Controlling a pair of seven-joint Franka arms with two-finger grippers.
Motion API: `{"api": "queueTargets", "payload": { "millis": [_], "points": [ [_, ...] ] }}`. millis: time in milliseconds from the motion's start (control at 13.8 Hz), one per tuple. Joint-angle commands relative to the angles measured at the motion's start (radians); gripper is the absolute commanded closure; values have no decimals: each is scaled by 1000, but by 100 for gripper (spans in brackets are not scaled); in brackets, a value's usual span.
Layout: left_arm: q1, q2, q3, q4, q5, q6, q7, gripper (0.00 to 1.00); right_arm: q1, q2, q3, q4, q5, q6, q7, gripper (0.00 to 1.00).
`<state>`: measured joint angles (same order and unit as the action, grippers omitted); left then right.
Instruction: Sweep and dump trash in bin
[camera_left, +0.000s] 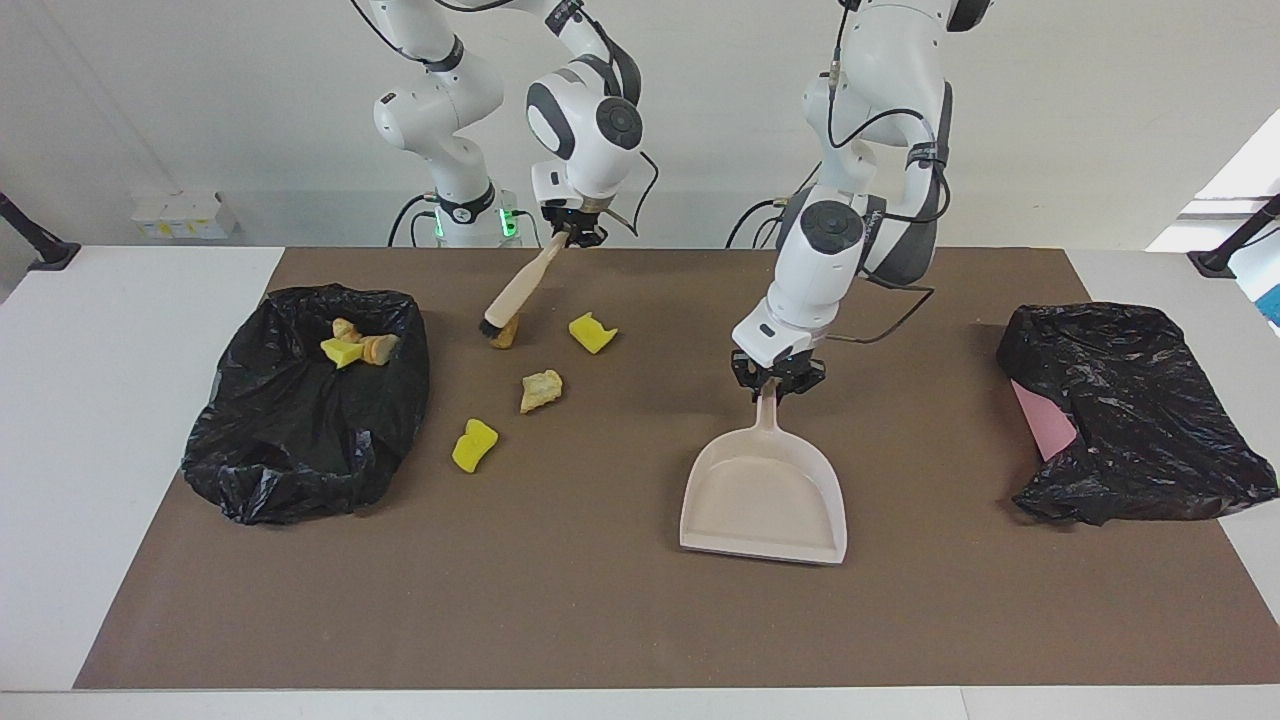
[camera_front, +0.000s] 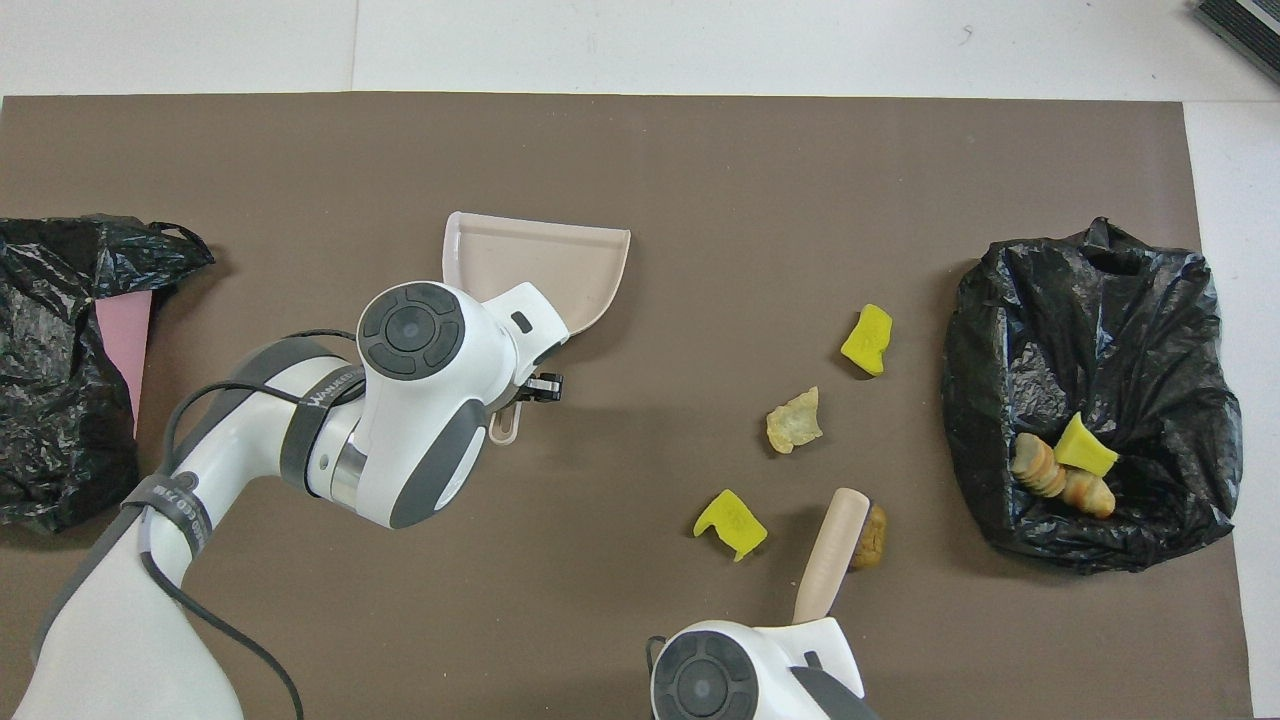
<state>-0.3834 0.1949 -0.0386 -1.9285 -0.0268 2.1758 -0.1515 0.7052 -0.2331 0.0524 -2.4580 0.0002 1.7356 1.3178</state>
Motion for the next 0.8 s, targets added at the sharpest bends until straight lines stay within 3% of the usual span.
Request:
{"api": "queueTargets", "payload": {
  "millis": [0, 362, 507, 724],
  "points": [
    [84, -46, -1, 63, -9, -135, 195, 100, -29, -52, 11, -45, -25, -16, 9, 100],
    [214, -52, 5, 143, -4, -295, 683, 100, -29, -69, 12, -111, -20, 70, 20, 100],
    [256, -49, 5, 151, 4, -321, 798, 100, -33, -34, 12, -124, -20, 158, 14, 100],
    [284, -54, 6, 135, 5, -321, 1174, 100, -41, 64, 11, -76, -2, 321, -29, 100]
  ]
}}
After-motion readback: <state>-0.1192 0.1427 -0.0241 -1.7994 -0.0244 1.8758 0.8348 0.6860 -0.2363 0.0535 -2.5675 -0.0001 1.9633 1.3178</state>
